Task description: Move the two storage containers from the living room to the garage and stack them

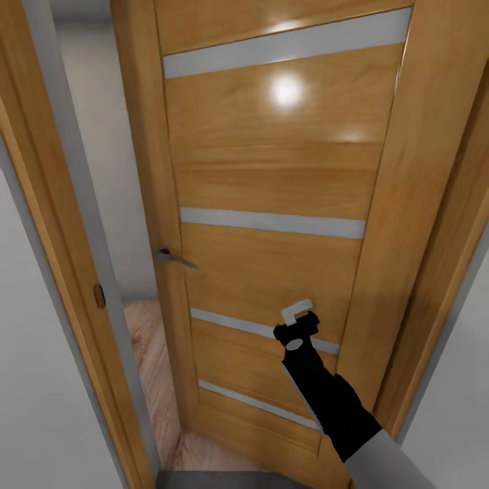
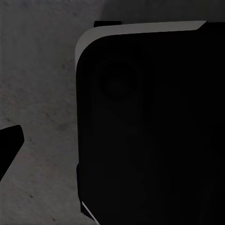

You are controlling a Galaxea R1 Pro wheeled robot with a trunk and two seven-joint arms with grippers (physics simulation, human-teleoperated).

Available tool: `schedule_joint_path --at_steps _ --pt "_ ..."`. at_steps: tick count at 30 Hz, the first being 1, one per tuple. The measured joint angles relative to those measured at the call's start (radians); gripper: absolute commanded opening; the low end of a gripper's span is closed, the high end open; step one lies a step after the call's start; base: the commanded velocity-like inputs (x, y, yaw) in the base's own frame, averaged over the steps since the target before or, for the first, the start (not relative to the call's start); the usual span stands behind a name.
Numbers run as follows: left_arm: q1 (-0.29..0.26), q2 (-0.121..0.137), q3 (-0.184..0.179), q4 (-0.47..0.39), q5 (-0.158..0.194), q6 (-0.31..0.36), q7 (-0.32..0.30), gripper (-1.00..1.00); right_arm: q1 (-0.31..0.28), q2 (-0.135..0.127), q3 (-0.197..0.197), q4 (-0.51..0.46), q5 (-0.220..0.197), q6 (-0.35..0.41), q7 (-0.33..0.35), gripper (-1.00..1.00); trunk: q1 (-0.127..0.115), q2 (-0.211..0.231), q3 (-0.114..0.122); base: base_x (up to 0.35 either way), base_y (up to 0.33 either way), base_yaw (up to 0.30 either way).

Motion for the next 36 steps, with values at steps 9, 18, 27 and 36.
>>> schedule_joint_path --at_steps 9,18,27,36 --pt "0.000 0.000 0.000 0.000 0.000 0.000 0.000 1.00 -0.075 0.038 -0.002 0.127 -0.003 0.003 -0.050 1.00 0.000 0.000 0.000 0.000 0.000 0.000" --pt "0.000 0.000 0.000 0.001 0.000 0.000 0.000 1.00 -0.151 0.040 0.002 0.244 0.001 -0.002 -0.049 1.00 0.000 0.000 0.000 0.000 0.000 0.000" --pt "0.000 0.000 0.000 0.000 0.000 0.000 0.000 1.00 -0.193 0.042 0.009 0.306 -0.020 0.000 -0.054 1.00 0.000 0.000 0.000 0.000 0.000 0.000" --pt "0.000 0.000 0.000 0.000 0.000 0.000 0.000 1.00 -0.232 0.051 0.001 0.370 -0.030 -0.001 -0.058 1.00 0.000 0.000 0.000 0.000 0.000 0.000"
